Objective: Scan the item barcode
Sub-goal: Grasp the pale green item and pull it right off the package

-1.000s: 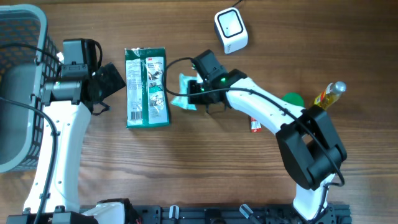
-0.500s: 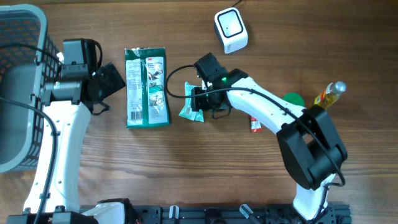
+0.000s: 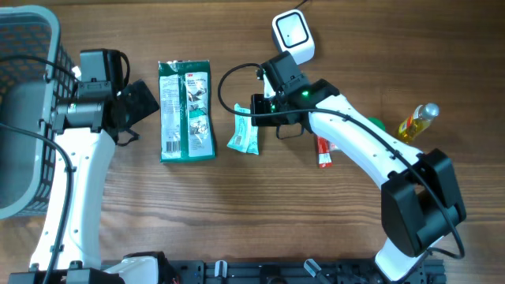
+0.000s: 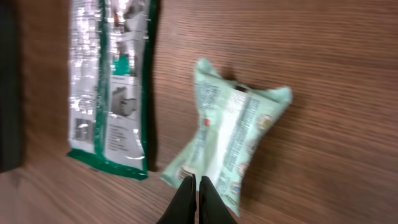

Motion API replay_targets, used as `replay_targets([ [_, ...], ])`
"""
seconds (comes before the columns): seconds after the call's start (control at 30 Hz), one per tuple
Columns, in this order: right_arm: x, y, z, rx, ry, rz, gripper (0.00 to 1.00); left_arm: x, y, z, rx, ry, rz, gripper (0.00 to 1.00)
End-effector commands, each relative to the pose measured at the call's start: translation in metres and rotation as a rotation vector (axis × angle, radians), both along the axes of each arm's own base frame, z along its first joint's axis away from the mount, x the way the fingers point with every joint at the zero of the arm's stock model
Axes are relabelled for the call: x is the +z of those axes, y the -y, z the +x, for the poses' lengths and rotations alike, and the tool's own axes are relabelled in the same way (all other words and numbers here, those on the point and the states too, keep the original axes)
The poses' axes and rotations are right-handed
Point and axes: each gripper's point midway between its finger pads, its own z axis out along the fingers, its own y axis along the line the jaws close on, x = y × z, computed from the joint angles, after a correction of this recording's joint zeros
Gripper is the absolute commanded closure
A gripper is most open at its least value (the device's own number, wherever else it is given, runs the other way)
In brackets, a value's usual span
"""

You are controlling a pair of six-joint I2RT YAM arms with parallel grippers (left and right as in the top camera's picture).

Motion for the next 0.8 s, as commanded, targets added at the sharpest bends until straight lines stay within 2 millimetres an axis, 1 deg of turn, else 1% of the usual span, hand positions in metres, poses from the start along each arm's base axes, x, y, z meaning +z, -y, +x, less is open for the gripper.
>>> replay_targets([
  [0.0, -0.033, -0.007, -0.017, 0.036, -0.091, 0.031, 0.96, 0.0, 0.002, 0.001, -0.012, -0.002, 0.002, 0.0],
  [0.07, -0.045, -0.007, -0.019, 0.024, -0.117, 0.035, 0.96, 0.0, 0.002, 0.001, -0.013, -0.002, 0.002, 0.0],
  [0.23, -0.065, -0.022, -0.026, 0.081, -0.127, 0.134, 0.96, 0.0, 0.002, 0.001, -0.012, -0.002, 0.002, 0.0],
  [0.47, -0.115, -0.014, -0.04, 0.075, -0.208, 0.092, 0.96, 0.0, 0.002, 0.001, -0.012, -0.002, 0.002, 0.0],
  [0.53, -0.124, -0.013, -0.043, 0.072, -0.23, 0.08, 0.96, 0.0, 0.002, 0.001, -0.012, -0.002, 0.002, 0.0],
  [0.57, -0.127, -0.012, -0.045, 0.072, -0.239, 0.074, 0.96, 0.0, 0.002, 0.001, -0.012, -0.002, 0.002, 0.0],
  [0.63, -0.125, -0.013, -0.045, 0.073, -0.239, 0.077, 0.96, 0.0, 0.002, 0.001, -0.013, -0.002, 0.002, 0.0],
  [0.77, -0.094, -0.022, -0.032, 0.084, -0.175, 0.125, 0.96, 0.0, 0.002, 0.001, -0.012, -0.002, 0.002, 0.0],
])
